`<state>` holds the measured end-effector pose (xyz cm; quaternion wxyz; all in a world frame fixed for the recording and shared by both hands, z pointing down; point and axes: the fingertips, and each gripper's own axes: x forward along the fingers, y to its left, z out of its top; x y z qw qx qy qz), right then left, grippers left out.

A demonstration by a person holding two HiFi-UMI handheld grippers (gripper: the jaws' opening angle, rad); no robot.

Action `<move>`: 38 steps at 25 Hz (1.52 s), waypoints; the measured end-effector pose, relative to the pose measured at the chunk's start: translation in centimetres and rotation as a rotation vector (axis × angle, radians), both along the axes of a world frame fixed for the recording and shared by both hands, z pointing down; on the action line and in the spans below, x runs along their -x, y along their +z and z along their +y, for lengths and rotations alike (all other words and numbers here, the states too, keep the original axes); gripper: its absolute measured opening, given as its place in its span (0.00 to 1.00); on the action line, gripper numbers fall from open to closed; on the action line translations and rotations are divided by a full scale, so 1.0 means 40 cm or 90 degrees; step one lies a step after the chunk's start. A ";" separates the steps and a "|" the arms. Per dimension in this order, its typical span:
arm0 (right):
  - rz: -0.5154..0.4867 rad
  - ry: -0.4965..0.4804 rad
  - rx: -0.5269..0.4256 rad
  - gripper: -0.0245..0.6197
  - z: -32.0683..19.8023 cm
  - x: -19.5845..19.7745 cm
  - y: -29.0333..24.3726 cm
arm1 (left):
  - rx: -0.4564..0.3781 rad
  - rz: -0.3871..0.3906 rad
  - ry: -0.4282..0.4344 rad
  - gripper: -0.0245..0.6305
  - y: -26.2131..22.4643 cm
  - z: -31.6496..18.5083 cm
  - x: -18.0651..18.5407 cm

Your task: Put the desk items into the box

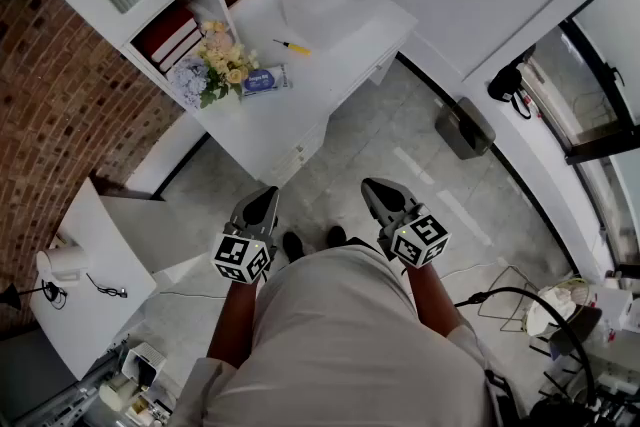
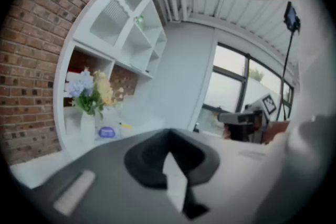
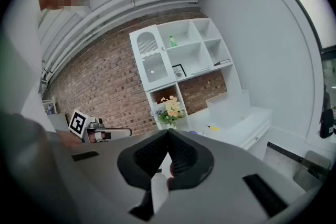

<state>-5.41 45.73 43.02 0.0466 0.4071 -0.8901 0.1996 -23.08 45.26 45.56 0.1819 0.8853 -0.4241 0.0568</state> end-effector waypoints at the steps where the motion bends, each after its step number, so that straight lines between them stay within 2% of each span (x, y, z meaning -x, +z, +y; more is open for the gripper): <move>1: 0.000 0.000 0.000 0.04 0.000 0.000 0.000 | 0.000 0.000 0.000 0.04 0.000 0.000 0.000; 12: -0.002 0.000 0.000 0.04 0.005 -0.001 0.005 | 0.001 -0.003 0.001 0.04 0.004 0.008 -0.001; 18: -0.023 -0.006 0.005 0.04 0.009 -0.008 0.000 | 0.001 -0.007 -0.005 0.04 0.004 0.008 -0.003; 26: -0.038 -0.037 0.001 0.04 0.028 -0.063 -0.003 | 0.008 0.009 -0.015 0.04 0.008 0.020 -0.051; 33: -0.024 -0.057 0.018 0.04 0.029 -0.139 0.034 | 0.031 -0.036 -0.052 0.04 0.062 0.030 -0.098; 38: -0.038 -0.050 0.036 0.04 0.022 -0.204 0.067 | 0.007 -0.053 -0.076 0.04 0.068 0.031 -0.134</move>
